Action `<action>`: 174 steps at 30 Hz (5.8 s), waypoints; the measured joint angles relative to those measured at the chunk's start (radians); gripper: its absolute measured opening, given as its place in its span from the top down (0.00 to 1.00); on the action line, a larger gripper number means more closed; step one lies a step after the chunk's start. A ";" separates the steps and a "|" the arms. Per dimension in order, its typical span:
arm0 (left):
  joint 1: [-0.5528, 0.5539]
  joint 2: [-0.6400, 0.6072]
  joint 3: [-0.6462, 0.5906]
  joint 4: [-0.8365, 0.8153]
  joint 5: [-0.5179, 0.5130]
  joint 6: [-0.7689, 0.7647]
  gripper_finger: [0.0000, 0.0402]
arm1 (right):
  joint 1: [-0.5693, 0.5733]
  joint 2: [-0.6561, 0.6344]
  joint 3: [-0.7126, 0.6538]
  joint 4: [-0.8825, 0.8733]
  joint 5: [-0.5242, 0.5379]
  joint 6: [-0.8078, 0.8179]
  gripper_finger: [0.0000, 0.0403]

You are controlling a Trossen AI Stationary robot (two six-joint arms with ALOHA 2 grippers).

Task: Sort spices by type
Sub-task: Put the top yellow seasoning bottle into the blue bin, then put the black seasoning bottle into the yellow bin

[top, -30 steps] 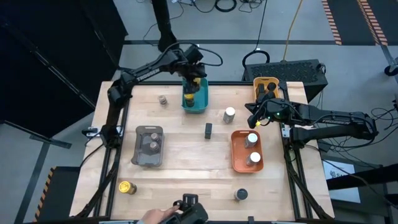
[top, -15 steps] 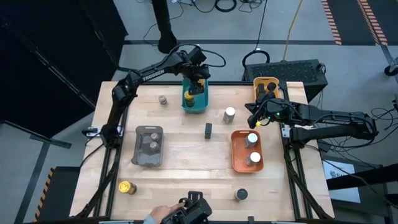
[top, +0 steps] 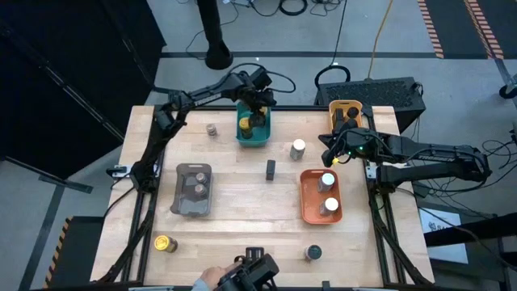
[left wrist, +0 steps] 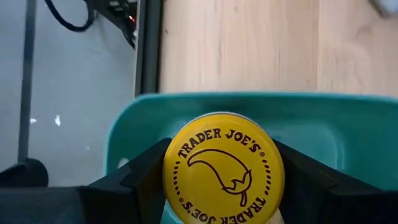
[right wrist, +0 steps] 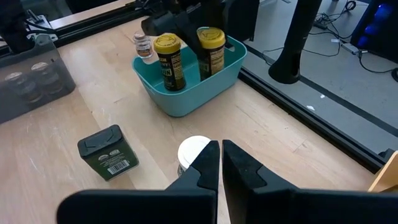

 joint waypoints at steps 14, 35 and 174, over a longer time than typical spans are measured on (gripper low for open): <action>0.002 0.010 -0.001 0.022 -0.012 -0.025 0.33 | 0.000 0.000 0.000 -0.001 0.000 -0.007 1.00; -0.025 -0.024 0.125 -0.015 -0.170 -0.052 0.32 | 0.000 0.000 0.000 -0.001 0.000 -0.016 1.00; -0.605 -0.971 -1.000 -0.064 -0.433 -0.885 0.32 | 0.408 0.404 0.395 -0.345 -0.035 0.074 1.00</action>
